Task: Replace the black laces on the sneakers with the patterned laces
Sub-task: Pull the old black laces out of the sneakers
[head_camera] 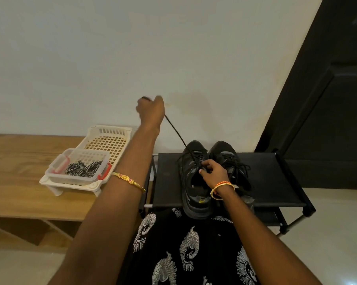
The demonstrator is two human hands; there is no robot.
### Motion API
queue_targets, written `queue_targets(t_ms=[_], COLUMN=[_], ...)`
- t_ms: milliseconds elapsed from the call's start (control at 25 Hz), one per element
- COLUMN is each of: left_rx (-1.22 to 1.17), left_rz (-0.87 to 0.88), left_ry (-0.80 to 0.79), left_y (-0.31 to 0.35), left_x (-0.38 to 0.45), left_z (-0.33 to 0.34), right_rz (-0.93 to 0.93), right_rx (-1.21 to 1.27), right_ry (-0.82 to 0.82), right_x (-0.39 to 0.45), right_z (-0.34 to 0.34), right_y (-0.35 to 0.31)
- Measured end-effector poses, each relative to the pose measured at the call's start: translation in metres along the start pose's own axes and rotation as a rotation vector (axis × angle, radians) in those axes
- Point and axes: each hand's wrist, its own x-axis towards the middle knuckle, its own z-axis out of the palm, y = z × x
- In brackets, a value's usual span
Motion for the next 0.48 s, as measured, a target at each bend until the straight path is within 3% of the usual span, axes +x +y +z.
queue_targets(t_ms=[40,120,280,400,480], left_rx=[0.145,0.423,0.604,0.609,0.639], left_rz=[-0.093,-0.214,-0.037,0.126,0.209], left_ry=[0.066,-0.002,-0.335,-0.373,-0.361], left_y=[-0.020,-0.071,-0.153,-0.172,-0.172], left_x=[-0.004,-0.021,-0.061,-0.066,-0.063], left_z=[0.000,0.007,0.037,0.050,0.054], right_rz=[-0.016,-0.044,-0.018,0.146,0.130], right_rx=[0.016,-0.004,0.037,0.392,0.544], right_ry=[0.010,0.011,0.000,0.060,0.106], right_x=[0.001,0.006,0.018,0.025,0.026], right_z=[0.000,0.000,0.000,-0.020,-0.045], right_y=[-0.002,-0.006,-0.013,-0.028,-0.043])
